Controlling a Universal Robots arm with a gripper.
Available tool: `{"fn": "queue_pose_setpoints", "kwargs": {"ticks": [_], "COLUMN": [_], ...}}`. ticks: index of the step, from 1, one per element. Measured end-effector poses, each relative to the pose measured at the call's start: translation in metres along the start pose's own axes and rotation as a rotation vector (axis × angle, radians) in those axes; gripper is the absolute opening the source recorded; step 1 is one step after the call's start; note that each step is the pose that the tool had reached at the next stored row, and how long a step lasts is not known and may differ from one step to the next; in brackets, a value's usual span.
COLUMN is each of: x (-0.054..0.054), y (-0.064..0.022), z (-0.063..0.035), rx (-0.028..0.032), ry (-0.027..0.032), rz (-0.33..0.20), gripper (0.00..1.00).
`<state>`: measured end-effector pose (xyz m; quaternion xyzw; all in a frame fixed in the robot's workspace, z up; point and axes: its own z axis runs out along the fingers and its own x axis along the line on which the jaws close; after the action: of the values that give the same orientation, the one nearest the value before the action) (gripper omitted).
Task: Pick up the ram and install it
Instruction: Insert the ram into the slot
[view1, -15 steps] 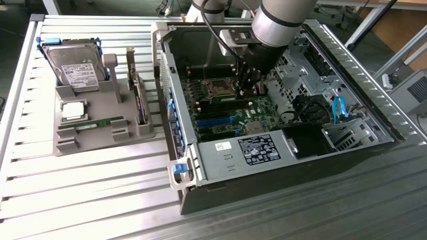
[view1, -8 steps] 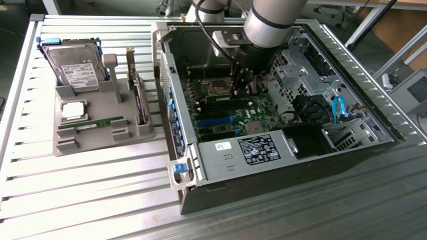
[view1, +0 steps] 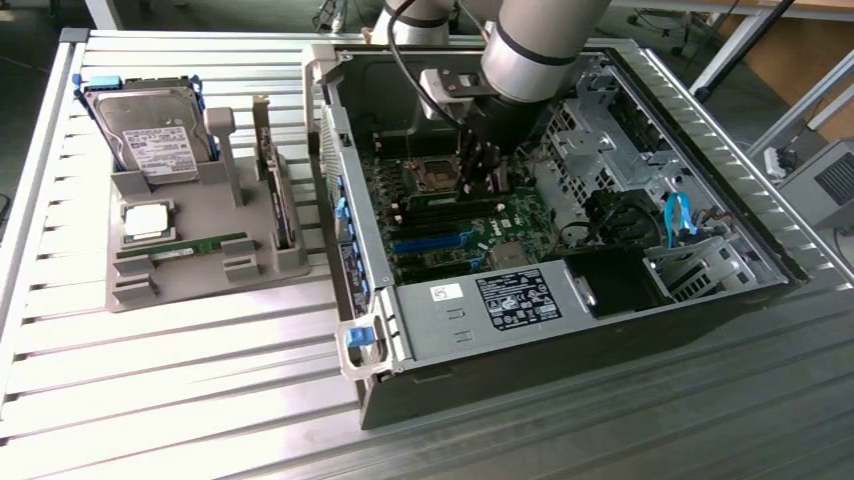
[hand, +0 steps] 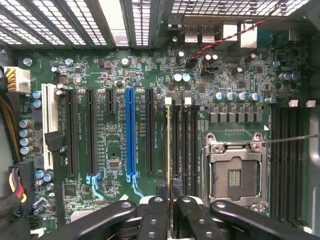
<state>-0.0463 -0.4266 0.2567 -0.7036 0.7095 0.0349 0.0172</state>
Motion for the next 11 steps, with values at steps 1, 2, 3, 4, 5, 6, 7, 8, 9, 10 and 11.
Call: {"fn": "queue_pose_setpoints", "kwargs": {"ticks": [1, 2, 3, 4, 5, 6, 7, 8, 9, 10, 11], "x": [0.0001, 0.0001, 0.0002, 0.0002, 0.0002, 0.0003, 0.0002, 0.0002, 0.0002, 0.0002, 0.0002], "y": [0.0, -0.0001, -0.0001, -0.0001, -0.0001, -0.0002, -0.0002, -0.0002, -0.0002, -0.0002, -0.0002], "z": [0.0008, 0.002, 0.0031, 0.0042, 0.005, 0.0064, 0.0072, 0.008, 0.0087, 0.0091, 0.0095], "rx": [0.0, 0.0, 0.0, 0.0, 0.0, 0.0, 0.0, 0.0, 0.0, 0.0, 0.0], "ry": [0.0, 0.0, 0.0, -0.0001, 0.0, 0.0001, -0.0001, 0.0, 0.0001, 0.0, 0.0], "rz": [0.0, 0.0, 0.0, 0.0, 0.0, 0.0, 0.0, 0.0, 0.0, 0.0, 0.0], "gripper": [0.12, 0.12, 0.12, 0.12, 0.12, 0.12, 0.12, 0.12, 0.12, 0.12, 0.12]}}
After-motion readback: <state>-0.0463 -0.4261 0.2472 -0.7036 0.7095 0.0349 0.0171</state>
